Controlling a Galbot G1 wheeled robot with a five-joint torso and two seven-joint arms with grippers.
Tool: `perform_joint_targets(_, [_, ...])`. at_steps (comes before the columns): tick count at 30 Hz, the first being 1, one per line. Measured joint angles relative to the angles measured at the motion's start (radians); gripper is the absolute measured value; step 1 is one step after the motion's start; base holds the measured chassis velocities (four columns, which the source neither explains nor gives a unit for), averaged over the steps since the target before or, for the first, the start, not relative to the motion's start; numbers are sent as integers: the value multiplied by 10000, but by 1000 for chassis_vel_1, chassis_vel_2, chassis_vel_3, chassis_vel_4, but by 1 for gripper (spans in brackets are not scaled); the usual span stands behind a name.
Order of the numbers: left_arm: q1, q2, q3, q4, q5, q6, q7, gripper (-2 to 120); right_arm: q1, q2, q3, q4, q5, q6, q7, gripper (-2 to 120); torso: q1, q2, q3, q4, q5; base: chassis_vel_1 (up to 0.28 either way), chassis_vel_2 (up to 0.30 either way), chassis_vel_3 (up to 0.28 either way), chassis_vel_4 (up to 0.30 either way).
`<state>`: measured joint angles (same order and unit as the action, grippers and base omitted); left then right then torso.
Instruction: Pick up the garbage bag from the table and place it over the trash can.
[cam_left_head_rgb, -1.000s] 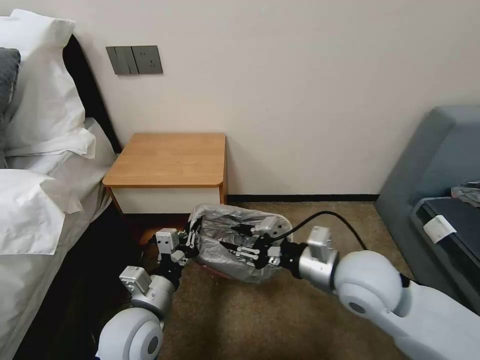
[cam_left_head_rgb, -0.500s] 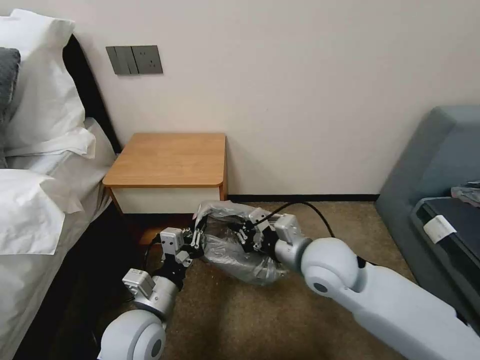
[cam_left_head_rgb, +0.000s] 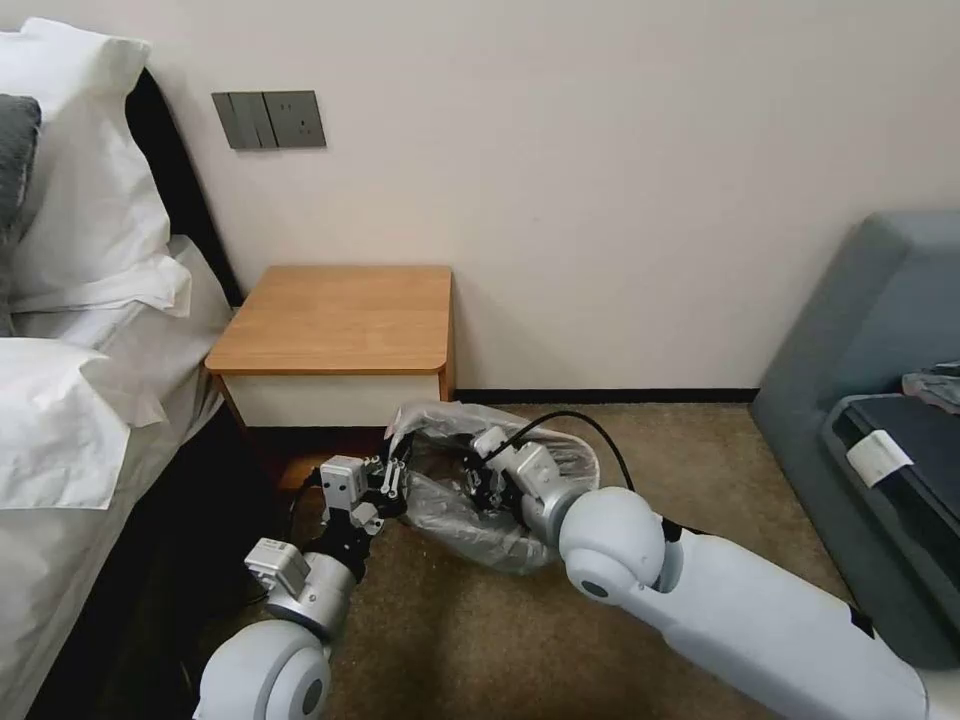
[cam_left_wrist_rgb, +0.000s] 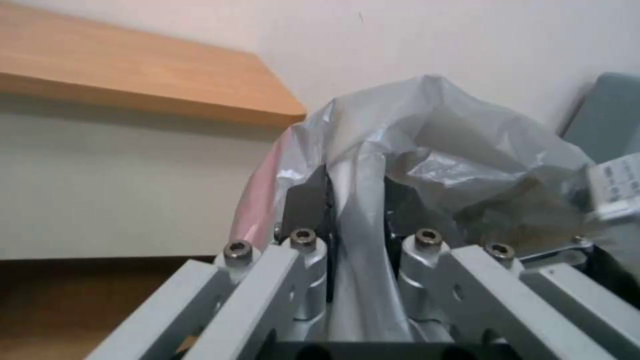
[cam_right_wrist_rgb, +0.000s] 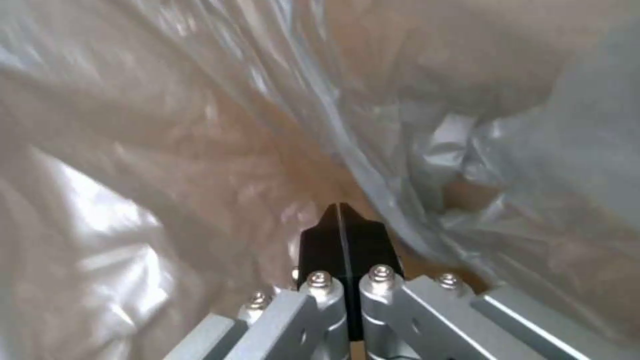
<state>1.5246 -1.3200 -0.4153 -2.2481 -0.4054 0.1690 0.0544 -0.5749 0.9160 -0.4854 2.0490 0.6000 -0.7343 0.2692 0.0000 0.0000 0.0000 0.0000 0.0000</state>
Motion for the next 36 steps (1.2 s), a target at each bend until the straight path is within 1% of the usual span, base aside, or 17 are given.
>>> perform_joint_targets(3, [34,34,-13,-68,27,17,118,7,486,-296,-468,-58,-89,5,-424,0,0,0,0,-1,0,0,0,0,0])
perform_joint_targets(4, [34,34,-13,-68,27,17,118,7,486,-296,-468,-58,-89,5,-424,0,0,0,0,-1,0,0,0,0,0])
perform_joint_targets(6, [36,66,-38,-108,144,13,230,7,887,-412,-833,-214,-141,5,-748,0,0,0,0,0,0,0,0,0,0])
perform_joint_targets(10, [40,96,-60,-132,258,-8,344,7,1145,-466,-1056,-367,-330,6,-1025,0,0,0,0,1,0,0,0,0,0])
perform_joint_targets(12, [60,134,-69,-191,383,-48,422,7,1418,-526,-1302,-623,-975,8,-1613,0,0,0,0,0,0,0,0,0,0])
perform_joint_targets(16, [104,143,-76,-309,696,-145,523,7,1665,-538,-1566,-829,-1478,11,-1937,0,0,0,0,1,0,0,0,0,0])
perform_joint_targets(22, [123,119,-62,-405,1158,-203,682,7,1968,-417,-1986,-1015,-2026,13,-2085,0,0,2,0,0,0,0,0,0,0])
perform_joint_targets(26, [145,110,-41,-424,1307,-240,741,7,2091,-326,-2091,-1149,-2038,13,-2080,0,0,2,0,1,0,0,0,0,0])
perform_joint_targets(31, [202,54,46,-434,1664,-445,836,7,2269,-76,-2306,-1578,-2034,13,-1764,0,0,2,0,1,0,0,0,0,0])
perform_joint_targets(36, [163,-41,79,-310,1719,-473,817,7,2299,17,-2462,-1678,-1977,11,-1543,0,0,2,0,1,0,0,0,0,0])
